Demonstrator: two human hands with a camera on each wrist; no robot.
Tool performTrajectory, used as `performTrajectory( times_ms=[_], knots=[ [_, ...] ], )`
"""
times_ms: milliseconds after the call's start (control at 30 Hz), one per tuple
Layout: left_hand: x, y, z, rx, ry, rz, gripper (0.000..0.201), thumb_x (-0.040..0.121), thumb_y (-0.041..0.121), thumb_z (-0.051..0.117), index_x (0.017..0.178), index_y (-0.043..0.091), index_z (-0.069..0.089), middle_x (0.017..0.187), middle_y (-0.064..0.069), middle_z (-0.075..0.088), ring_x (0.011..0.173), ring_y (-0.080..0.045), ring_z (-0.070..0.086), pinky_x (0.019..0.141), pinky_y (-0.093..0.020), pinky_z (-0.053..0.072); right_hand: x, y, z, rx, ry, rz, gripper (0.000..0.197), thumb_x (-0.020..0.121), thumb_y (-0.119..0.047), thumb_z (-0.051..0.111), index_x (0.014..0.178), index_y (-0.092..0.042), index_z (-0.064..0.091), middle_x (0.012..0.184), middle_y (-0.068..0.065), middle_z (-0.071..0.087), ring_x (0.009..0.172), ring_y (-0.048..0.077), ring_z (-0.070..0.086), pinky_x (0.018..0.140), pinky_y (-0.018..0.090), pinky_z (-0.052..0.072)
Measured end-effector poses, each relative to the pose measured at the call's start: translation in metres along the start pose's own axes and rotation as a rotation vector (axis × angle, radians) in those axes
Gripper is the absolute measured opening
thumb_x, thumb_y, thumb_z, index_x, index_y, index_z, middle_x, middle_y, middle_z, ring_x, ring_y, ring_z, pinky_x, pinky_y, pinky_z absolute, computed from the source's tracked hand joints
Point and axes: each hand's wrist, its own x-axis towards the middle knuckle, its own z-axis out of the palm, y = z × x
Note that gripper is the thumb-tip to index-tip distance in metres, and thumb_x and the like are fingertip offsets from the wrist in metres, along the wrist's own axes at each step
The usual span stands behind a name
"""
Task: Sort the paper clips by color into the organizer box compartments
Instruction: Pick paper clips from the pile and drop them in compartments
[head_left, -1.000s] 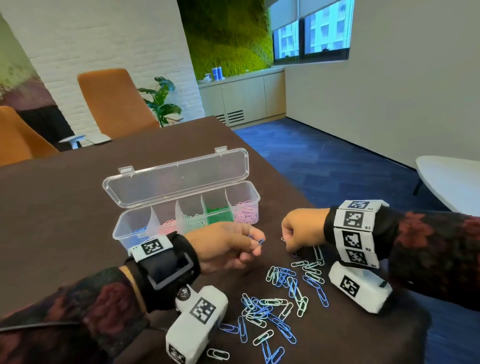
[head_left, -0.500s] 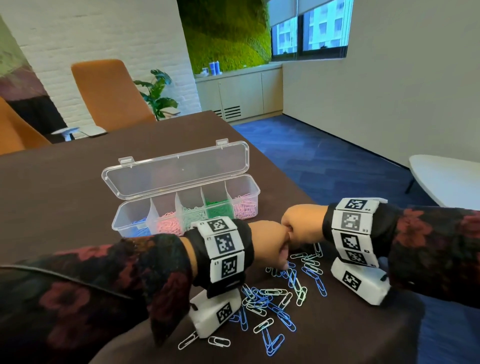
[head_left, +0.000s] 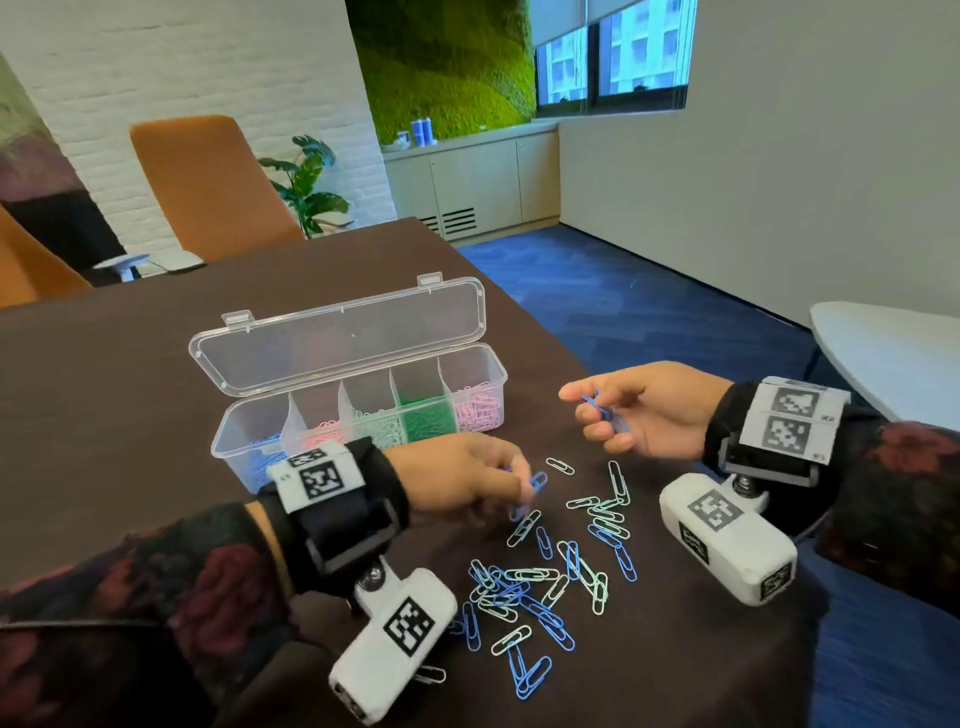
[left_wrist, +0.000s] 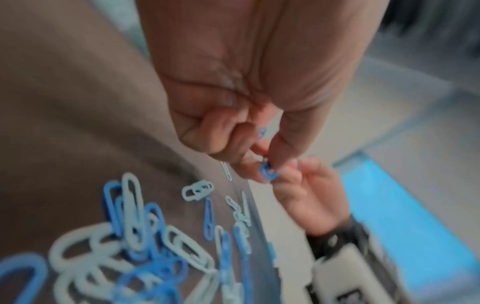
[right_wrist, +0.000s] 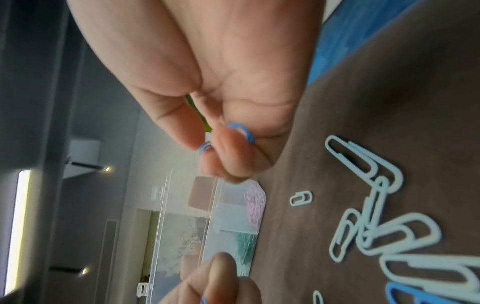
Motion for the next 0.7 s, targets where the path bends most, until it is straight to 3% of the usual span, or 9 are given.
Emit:
performTrajectory(
  times_ms=[67, 133, 233, 300, 367, 467, 567, 633, 700],
  knots=[
    [-0.002, -0.006, -0.001, -0.363, 0.010, -0.015, 0.011, 0.080, 0.002, 0.049, 0.076, 0.011, 0.049, 0.060, -0.001, 0.053, 0.045, -0.006, 0.037, 0.041, -0.014, 0.029, -0.003, 0.002, 0.001, 0.027, -0.029, 0.037, 0.015, 0.075, -0.004, 0.043, 0.085, -0.003, 0.053, 0.066, 0.009, 0.046, 0.049, 0.017, 0.045, 0.036, 0.019, 0.031],
    [-0.003, -0.008, -0.002, -0.502, 0.002, -0.042, 0.016, 0.079, -0.002, 0.044, 0.086, 0.009, 0.053, 0.060, -0.002, 0.052, 0.047, -0.010, 0.042, 0.042, -0.017, 0.034, -0.005, 0.004, 0.003, -0.095, -0.060, 0.063, 0.013, 0.064, -0.010, 0.053, 0.076, -0.005, 0.052, 0.065, 0.009, 0.046, 0.048, 0.016, 0.043, 0.035, 0.019, 0.029],
    [-0.003, -0.006, -0.005, -0.555, -0.052, -0.044, 0.028, 0.068, 0.004, 0.043, 0.092, 0.007, 0.056, 0.062, -0.004, 0.054, 0.049, -0.014, 0.050, 0.044, -0.020, 0.041, -0.011, 0.008, 0.011, -0.655, -0.079, 0.037, 0.007, 0.062, -0.016, 0.062, 0.068, -0.015, 0.057, 0.056, -0.004, 0.046, 0.047, 0.009, 0.036, 0.036, 0.016, 0.025],
    [-0.004, -0.001, -0.005, -0.541, -0.081, -0.058, 0.021, 0.070, 0.010, 0.045, 0.088, 0.009, 0.056, 0.059, -0.001, 0.049, 0.046, -0.011, 0.044, 0.042, -0.018, 0.035, -0.015, 0.011, 0.020, -1.134, -0.190, -0.034, 0.016, 0.072, -0.014, 0.071, 0.070, -0.024, 0.059, 0.048, -0.013, 0.047, 0.045, 0.002, 0.038, 0.042, 0.013, 0.029],
    [-0.005, 0.005, -0.002, -0.380, -0.068, -0.088, 0.005, 0.077, 0.015, 0.052, 0.080, 0.013, 0.055, 0.055, 0.003, 0.039, 0.041, -0.007, 0.032, 0.038, -0.014, 0.024, -0.016, 0.017, 0.033, -1.409, -0.308, -0.073, 0.019, 0.079, -0.013, 0.072, 0.080, -0.027, 0.059, 0.052, -0.014, 0.047, 0.047, 0.000, 0.042, 0.048, 0.012, 0.033],
    [-0.002, 0.007, -0.001, 0.226, -0.035, 0.001, 0.018, 0.089, 0.005, 0.057, 0.076, 0.018, 0.054, 0.051, 0.005, 0.038, 0.039, -0.004, 0.030, 0.038, -0.014, 0.024, -0.015, 0.026, 0.046, -1.597, -0.362, -0.100, 0.016, 0.080, -0.016, 0.071, 0.091, -0.024, 0.062, 0.065, -0.009, 0.044, 0.057, 0.003, 0.042, 0.053, 0.014, 0.034],
    [0.003, 0.014, -0.003, 0.728, -0.032, 0.121, 0.016, 0.084, 0.012, 0.068, 0.076, 0.022, 0.058, 0.058, 0.004, 0.046, 0.045, -0.002, 0.037, 0.050, -0.012, 0.031, -0.009, 0.030, 0.045, -1.596, -0.378, -0.087, 0.020, 0.081, -0.017, 0.071, 0.073, -0.026, 0.055, 0.064, -0.009, 0.047, 0.057, 0.003, 0.043, 0.055, 0.014, 0.033],
    [0.005, 0.020, -0.003, 0.883, -0.019, 0.128, 0.009, 0.082, 0.015, 0.070, 0.089, 0.016, 0.064, 0.056, 0.007, 0.045, 0.045, 0.000, 0.042, 0.052, -0.011, 0.031, -0.010, 0.027, 0.041, -1.520, -0.363, -0.072, 0.027, 0.081, -0.016, 0.072, 0.067, -0.027, 0.052, 0.054, -0.012, 0.048, 0.051, 0.000, 0.043, 0.053, 0.012, 0.033],
    [0.009, 0.022, -0.002, 0.970, -0.017, 0.153, 0.021, 0.081, 0.017, 0.071, 0.101, 0.012, 0.065, 0.055, 0.009, 0.041, 0.047, 0.004, 0.044, 0.052, -0.011, 0.031, -0.014, 0.020, 0.035, -1.425, -0.303, -0.096, 0.027, 0.080, -0.014, 0.073, 0.065, -0.025, 0.053, 0.049, -0.016, 0.050, 0.050, -0.002, 0.046, 0.054, 0.010, 0.035]
  ],
)
